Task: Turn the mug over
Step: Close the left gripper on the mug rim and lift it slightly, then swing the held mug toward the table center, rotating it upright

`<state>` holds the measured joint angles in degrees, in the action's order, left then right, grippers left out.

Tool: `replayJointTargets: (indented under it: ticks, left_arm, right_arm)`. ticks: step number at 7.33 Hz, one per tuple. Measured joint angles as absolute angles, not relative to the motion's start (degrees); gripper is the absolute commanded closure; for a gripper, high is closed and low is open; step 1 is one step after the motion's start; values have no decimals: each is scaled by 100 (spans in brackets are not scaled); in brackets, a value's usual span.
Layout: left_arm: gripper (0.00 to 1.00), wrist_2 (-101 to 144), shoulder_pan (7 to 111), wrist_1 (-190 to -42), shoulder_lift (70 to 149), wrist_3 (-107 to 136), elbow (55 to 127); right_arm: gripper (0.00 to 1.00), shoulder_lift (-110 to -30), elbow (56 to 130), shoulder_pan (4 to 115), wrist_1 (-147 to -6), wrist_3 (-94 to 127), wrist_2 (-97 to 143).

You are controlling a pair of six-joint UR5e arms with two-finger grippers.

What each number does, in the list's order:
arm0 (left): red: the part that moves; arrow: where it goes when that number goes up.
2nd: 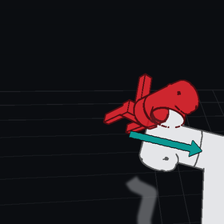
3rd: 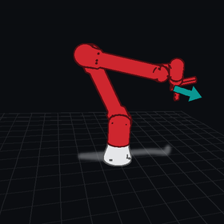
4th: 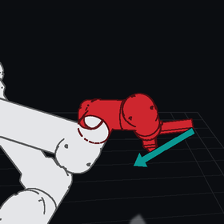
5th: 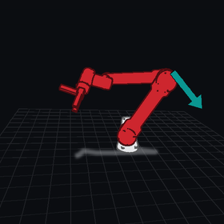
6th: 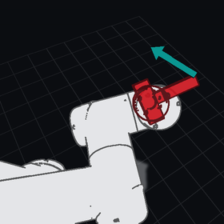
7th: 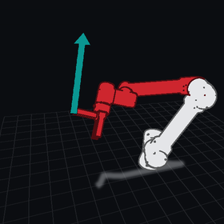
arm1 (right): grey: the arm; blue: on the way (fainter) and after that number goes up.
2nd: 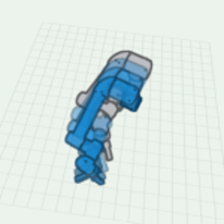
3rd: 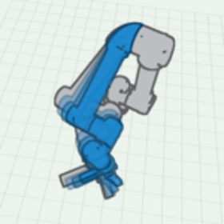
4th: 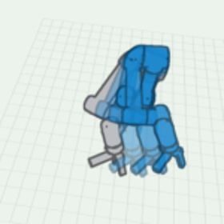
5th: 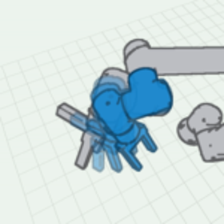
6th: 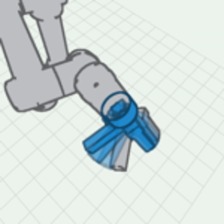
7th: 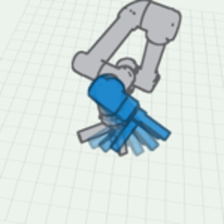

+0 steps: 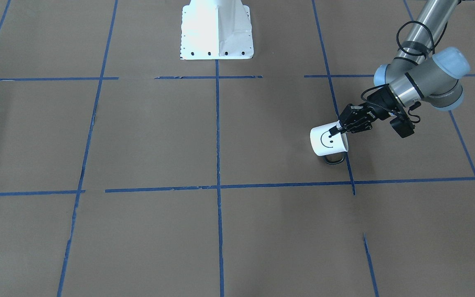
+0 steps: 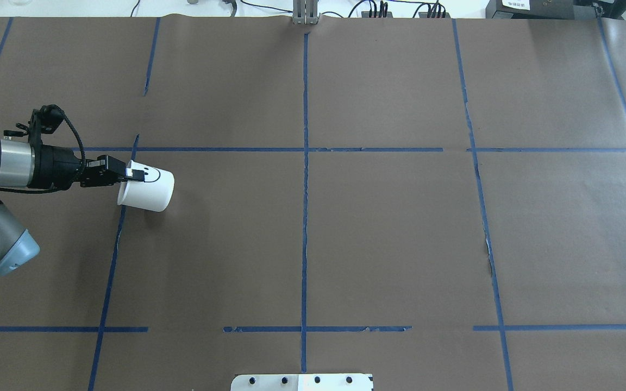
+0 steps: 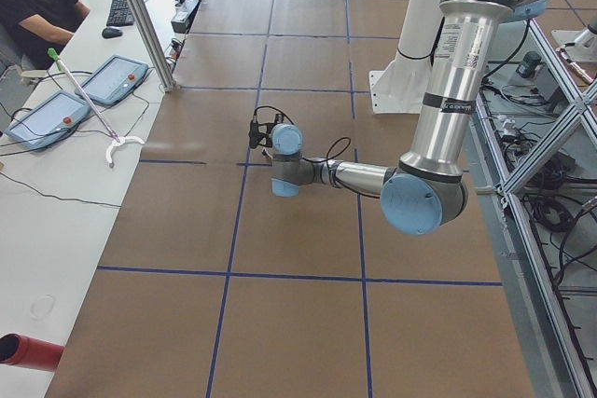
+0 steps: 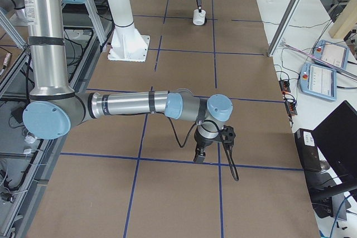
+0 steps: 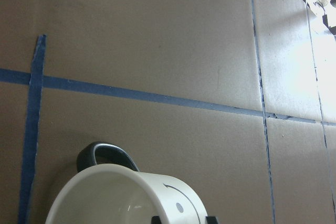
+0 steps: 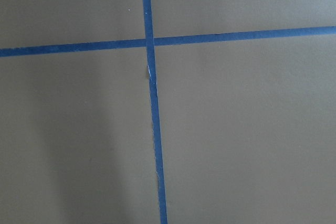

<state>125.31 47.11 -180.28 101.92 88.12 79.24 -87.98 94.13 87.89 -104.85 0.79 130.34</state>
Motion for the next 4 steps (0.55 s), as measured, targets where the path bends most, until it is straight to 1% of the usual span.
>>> replayJointTargets:
  ticks: [4]
  left_arm:
    - [100, 12558, 4604, -17701, 10415, 9138, 8253]
  right_arm:
    - [0, -8798, 9413, 8789, -10485, 79, 13034]
